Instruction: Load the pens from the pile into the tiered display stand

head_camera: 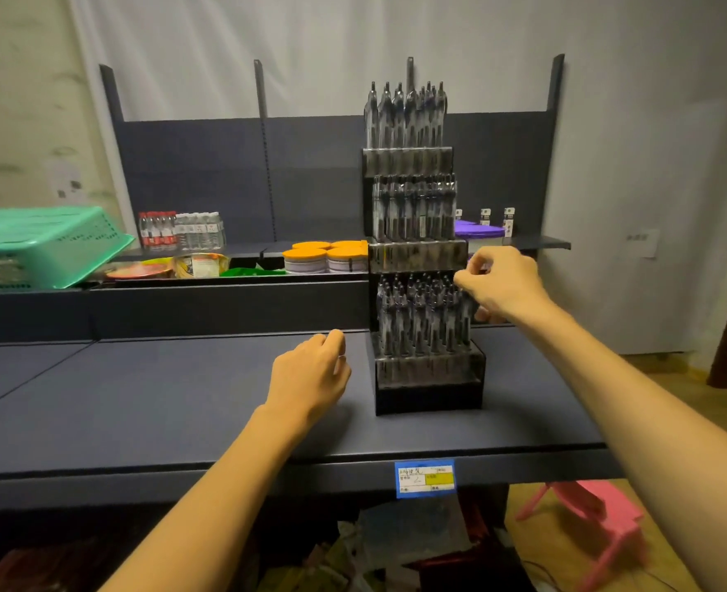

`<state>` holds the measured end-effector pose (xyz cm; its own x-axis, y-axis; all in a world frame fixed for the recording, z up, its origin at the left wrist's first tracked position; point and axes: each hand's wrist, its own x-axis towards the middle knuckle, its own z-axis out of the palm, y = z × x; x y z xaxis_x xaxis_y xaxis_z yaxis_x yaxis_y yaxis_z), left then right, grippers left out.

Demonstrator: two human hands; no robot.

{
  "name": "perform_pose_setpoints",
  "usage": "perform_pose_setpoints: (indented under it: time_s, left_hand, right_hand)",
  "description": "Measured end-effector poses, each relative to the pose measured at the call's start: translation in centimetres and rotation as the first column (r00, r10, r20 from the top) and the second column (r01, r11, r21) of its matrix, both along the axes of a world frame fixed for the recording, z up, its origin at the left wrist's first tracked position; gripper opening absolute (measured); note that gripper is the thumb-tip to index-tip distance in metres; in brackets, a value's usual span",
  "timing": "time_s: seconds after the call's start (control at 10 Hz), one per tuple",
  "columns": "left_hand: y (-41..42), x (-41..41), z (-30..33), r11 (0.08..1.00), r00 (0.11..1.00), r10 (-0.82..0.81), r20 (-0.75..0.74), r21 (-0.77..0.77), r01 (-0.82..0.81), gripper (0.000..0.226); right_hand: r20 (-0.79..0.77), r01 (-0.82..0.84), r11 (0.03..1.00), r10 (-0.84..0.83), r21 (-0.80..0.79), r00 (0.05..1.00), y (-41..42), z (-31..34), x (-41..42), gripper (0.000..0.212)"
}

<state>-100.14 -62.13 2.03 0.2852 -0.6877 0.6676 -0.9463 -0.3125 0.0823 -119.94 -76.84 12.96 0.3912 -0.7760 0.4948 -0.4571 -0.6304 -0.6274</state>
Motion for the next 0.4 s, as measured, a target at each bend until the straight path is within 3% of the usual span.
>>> perform_pose_setpoints:
  time_s: [0.4]
  left_hand:
    - [-1.8,-1.6,2.2,0.994,0.994,0.104,-0.04,0.031,-0.103,0.017]
  right_hand:
    - [-0.081,-0.091,0.996,0.089,-0.016,0.993,-1.3,0.0,-0.7,0.022]
